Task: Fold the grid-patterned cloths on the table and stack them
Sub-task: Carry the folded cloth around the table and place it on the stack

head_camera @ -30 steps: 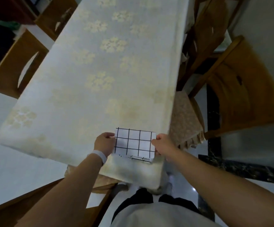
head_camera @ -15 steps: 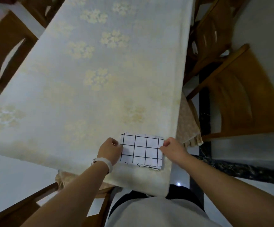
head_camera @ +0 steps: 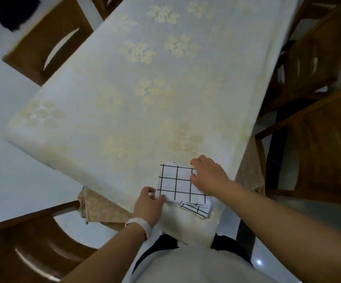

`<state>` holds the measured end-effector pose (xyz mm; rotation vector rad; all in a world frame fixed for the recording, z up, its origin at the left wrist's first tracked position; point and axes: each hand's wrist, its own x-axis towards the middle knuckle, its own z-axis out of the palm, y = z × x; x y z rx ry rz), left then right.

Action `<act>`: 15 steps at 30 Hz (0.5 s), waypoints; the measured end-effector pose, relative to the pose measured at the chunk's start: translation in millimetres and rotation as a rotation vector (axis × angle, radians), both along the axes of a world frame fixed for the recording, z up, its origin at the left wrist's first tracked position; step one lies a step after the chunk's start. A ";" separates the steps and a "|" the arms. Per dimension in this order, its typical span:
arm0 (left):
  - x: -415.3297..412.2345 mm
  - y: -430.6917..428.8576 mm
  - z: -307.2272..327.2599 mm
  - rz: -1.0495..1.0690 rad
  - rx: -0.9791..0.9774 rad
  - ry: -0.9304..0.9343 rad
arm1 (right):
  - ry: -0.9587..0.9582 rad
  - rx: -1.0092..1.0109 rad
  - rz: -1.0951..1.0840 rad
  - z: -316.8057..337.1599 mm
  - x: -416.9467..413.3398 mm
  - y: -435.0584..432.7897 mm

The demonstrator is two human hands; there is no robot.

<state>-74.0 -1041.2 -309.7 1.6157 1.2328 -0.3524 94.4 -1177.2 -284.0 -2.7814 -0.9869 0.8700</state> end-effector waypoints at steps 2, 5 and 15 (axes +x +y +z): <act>2.0 -6.1 0.9 0.089 -0.014 -0.039 | 0.023 -0.016 0.070 -0.4 1.2 -2.2; 6.1 -12.5 6.3 0.176 0.020 -0.087 | 0.022 -0.043 0.101 -2.1 0.5 -15.0; 4.4 -58.2 -2.7 0.427 -0.171 -0.002 | 0.154 0.032 0.017 -14.8 15.2 -28.8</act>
